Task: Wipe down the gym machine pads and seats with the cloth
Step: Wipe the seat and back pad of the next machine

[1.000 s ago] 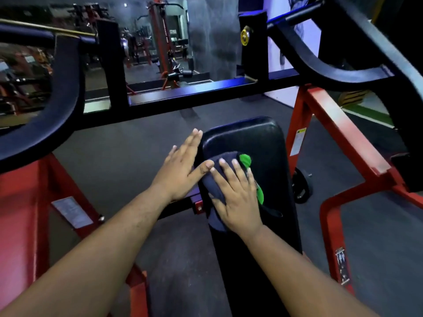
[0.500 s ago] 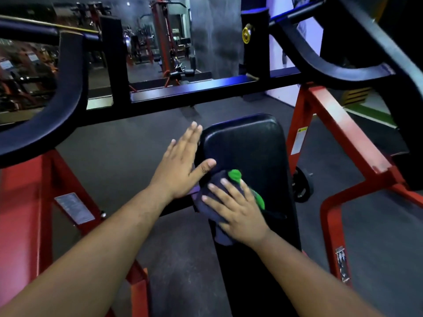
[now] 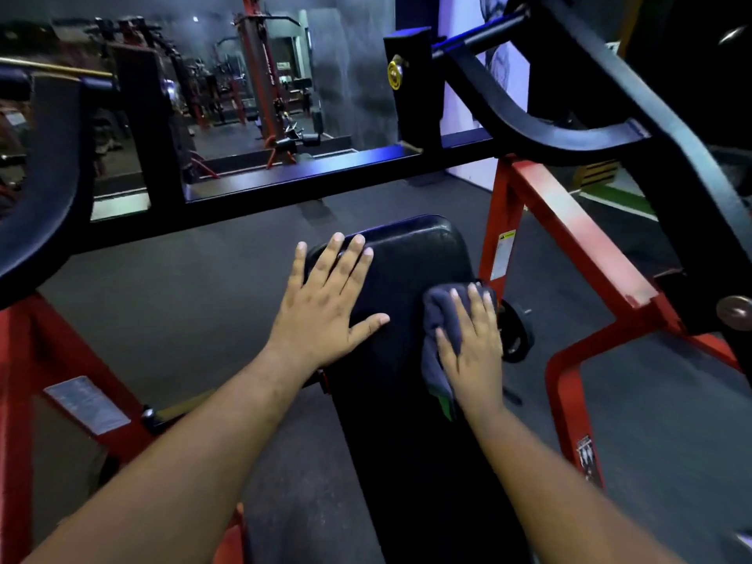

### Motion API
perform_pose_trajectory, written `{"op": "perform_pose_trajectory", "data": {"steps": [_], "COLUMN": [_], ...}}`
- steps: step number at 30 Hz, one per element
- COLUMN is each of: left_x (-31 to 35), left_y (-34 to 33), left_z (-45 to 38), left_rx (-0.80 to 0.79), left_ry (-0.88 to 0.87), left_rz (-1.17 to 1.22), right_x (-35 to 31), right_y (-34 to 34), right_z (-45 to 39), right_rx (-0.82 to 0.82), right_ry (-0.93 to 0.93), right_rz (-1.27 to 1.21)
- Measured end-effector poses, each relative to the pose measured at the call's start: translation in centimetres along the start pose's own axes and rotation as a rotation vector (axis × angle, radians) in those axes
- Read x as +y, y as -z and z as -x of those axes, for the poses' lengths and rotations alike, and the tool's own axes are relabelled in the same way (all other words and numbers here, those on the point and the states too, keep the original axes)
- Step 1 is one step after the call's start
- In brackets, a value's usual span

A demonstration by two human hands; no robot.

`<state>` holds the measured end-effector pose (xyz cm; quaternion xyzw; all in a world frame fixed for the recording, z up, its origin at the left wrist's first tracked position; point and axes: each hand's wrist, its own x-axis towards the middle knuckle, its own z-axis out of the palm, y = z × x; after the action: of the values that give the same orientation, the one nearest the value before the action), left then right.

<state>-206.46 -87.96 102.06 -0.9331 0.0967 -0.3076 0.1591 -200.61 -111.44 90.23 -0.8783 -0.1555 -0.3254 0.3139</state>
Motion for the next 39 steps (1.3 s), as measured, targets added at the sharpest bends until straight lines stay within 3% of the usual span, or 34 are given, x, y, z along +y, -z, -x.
{"op": "perform_pose_trajectory", "data": {"steps": [3, 10, 14, 17, 19, 22, 24, 27, 29, 33, 37, 39], "left_x": [0.2, -0.1, -0.2, -0.3, -0.4, -0.6, -1.0, -1.6, -1.7, -1.3, -1.1, -1.0], "left_y": [-0.1, -0.7, -0.5, -0.5, -0.6, -0.9, -1.5, -1.8, -2.0, -1.8, -1.9, -2.1], "left_z": [-0.3, -0.3, -0.2, -0.2, -0.1, -0.1, -0.2, -0.3, -0.2, -0.1, -0.2, 0.0], "left_rx": [0.005, 0.078, 0.065, 0.067, 0.080, 0.104, 0.153, 0.265, 0.261, 0.210, 0.222, 0.236], "left_ry": [0.013, -0.022, -0.022, -0.030, -0.030, -0.047, -0.082, -0.115, -0.132, -0.149, -0.125, -0.116], "left_rz": [-0.021, -0.052, -0.027, -0.007, 0.000, 0.025, 0.072, 0.150, 0.162, 0.028, 0.000, -0.001], "right_x": [0.6, -5.5, -4.8, -5.2, -4.9, -6.8, -9.4, -11.2, -9.1, -3.6, -6.4, -7.0], "right_y": [-0.2, 1.4, 0.4, -0.3, 0.2, 1.3, 0.3, -0.9, -1.3, 0.1, 1.1, 0.5], "right_z": [2.2, -11.6, -4.6, 1.3, -2.5, -10.6, -11.2, -5.8, -1.4, -0.7, -9.8, -9.8], "right_rx": [-0.034, 0.021, 0.037, -0.068, -0.063, 0.045, 0.096, 0.063, 0.017, 0.023, 0.058, 0.050], "right_ry": [-0.063, 0.012, -0.013, 0.258, 0.338, -0.005, -0.117, 0.101, 0.180, 0.119, -0.041, -0.022], "right_rz": [-0.041, -0.050, -0.058, 0.018, 0.009, -0.064, -0.058, -0.069, -0.075, -0.003, -0.034, -0.011]}}
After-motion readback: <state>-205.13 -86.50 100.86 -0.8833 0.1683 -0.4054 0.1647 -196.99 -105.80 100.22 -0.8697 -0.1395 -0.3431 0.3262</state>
